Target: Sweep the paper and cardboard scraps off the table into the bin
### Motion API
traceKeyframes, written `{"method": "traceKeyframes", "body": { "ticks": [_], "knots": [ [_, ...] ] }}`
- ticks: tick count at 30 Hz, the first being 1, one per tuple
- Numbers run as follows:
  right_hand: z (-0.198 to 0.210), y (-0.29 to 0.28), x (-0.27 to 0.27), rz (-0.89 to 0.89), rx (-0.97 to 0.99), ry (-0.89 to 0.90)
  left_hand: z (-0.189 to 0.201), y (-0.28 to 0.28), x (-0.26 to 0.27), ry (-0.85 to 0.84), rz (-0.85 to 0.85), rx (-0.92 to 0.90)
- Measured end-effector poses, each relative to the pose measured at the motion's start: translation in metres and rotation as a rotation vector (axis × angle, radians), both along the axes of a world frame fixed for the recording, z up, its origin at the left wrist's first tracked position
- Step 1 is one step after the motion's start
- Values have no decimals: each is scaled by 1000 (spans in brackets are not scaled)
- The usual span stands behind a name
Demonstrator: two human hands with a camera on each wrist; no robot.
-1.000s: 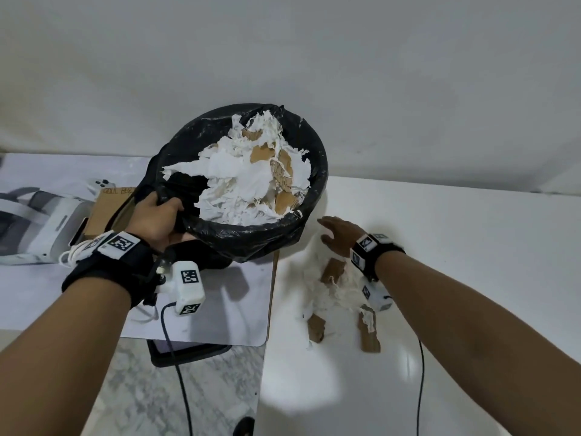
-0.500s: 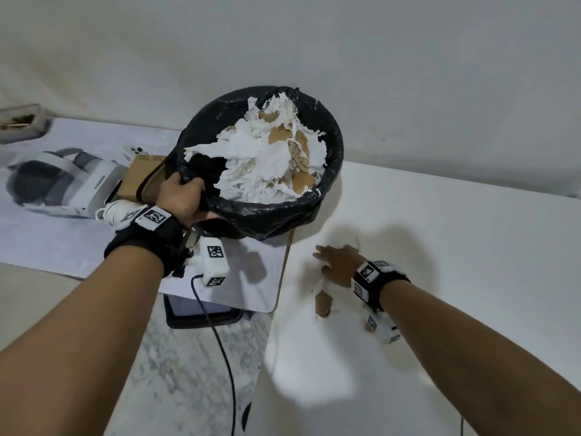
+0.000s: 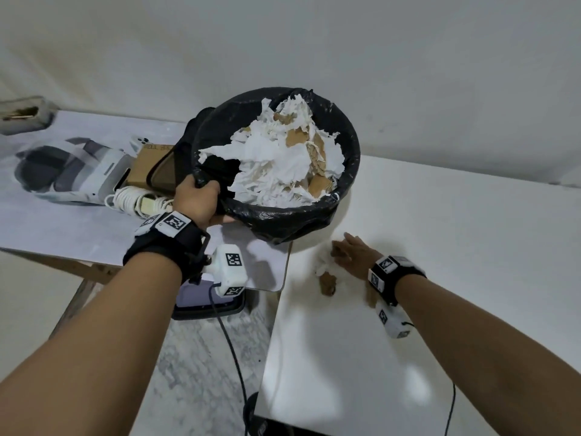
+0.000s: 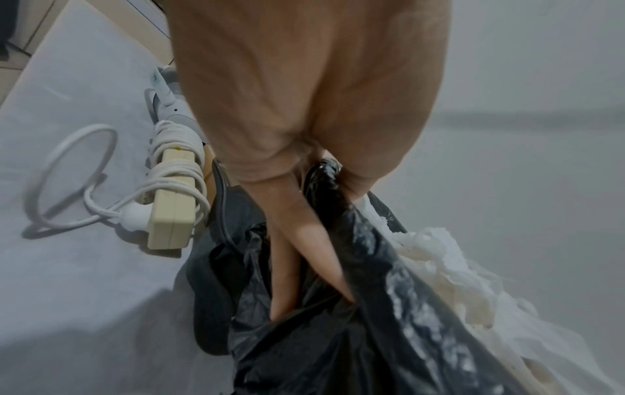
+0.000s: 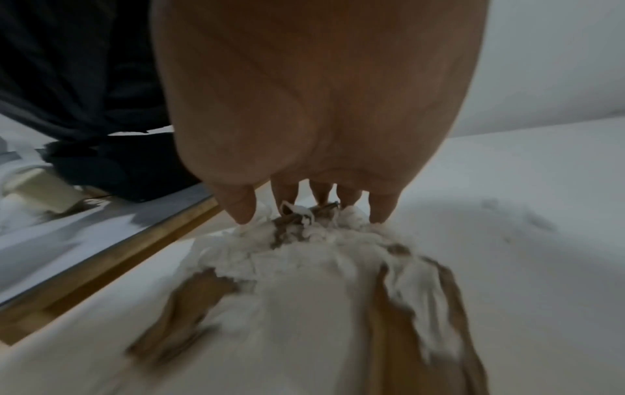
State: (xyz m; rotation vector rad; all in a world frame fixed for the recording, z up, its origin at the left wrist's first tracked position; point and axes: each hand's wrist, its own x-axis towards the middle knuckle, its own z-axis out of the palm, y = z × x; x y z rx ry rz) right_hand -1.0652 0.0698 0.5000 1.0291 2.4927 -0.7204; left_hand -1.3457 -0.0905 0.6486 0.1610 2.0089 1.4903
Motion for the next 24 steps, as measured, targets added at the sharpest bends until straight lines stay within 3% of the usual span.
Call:
{"method": "traceKeyframes", "body": {
  "ticks": [4, 7, 15, 21, 24],
  "knots": [
    [6, -27, 33, 1, -16, -24, 3, -15, 10, -15, -30, -13],
    [25, -25, 46, -87, 15, 4, -46, -15, -19, 38, -42, -41],
    [65, -21, 44, -38, 40, 9, 26, -78, 62, -22, -1, 0],
    [66, -11, 38, 158, 32, -25, 20, -136, 97, 50, 199, -62],
    [61, -7, 39, 217, -6, -19, 8, -163, 136, 5, 316, -72]
  ]
}}
